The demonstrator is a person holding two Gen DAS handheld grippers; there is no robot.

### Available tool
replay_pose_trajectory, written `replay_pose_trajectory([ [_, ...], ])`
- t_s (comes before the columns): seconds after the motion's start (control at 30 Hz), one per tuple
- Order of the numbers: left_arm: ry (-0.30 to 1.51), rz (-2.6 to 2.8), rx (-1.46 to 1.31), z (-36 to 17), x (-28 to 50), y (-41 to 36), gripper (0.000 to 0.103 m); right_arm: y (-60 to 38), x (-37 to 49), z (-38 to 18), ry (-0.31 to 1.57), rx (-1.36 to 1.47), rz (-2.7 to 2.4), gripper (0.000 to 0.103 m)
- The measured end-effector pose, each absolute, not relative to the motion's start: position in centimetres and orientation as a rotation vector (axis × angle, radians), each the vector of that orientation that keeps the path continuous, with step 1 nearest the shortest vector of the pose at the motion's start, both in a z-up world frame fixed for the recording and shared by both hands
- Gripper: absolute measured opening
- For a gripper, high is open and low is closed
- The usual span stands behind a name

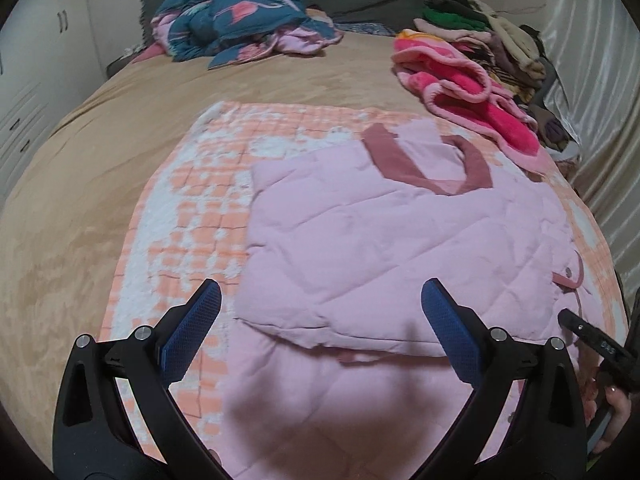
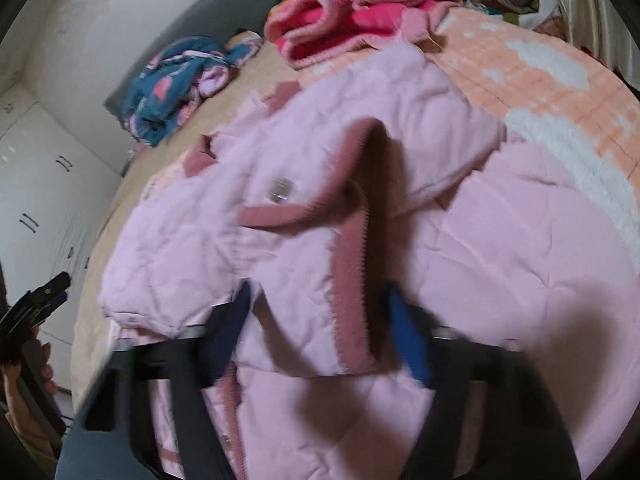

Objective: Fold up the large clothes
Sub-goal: 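Grasp the folded sleeve cuff with the right gripper, straighten it, release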

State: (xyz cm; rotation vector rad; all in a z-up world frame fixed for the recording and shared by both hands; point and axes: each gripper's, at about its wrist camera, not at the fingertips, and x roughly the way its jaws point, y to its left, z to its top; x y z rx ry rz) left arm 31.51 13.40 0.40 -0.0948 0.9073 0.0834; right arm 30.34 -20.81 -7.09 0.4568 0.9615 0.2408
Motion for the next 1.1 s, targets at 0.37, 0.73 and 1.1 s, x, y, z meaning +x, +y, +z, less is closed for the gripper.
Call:
replay_pose_trajectory([
  [0.37, 0.924, 0.085, -0.114, -0.5, 34.6, 13.3, 0.094, -20.9, 32.5, 4.1, 0.636, 0.183, 0.317, 0.007],
  [0.73, 0.979, 0.011, -0.077, -3.0, 36.9, 8.1, 0.094, -23.1, 35.7, 1.2, 0.703, 0.137, 0.227, 0.007],
  [1.1, 0.987, 0.008, -0.038, -3.3, 36.9, 6.9, 0.094, -23.2, 35.1, 0.0, 0.746, 0.092, 0.187, 0.033],
])
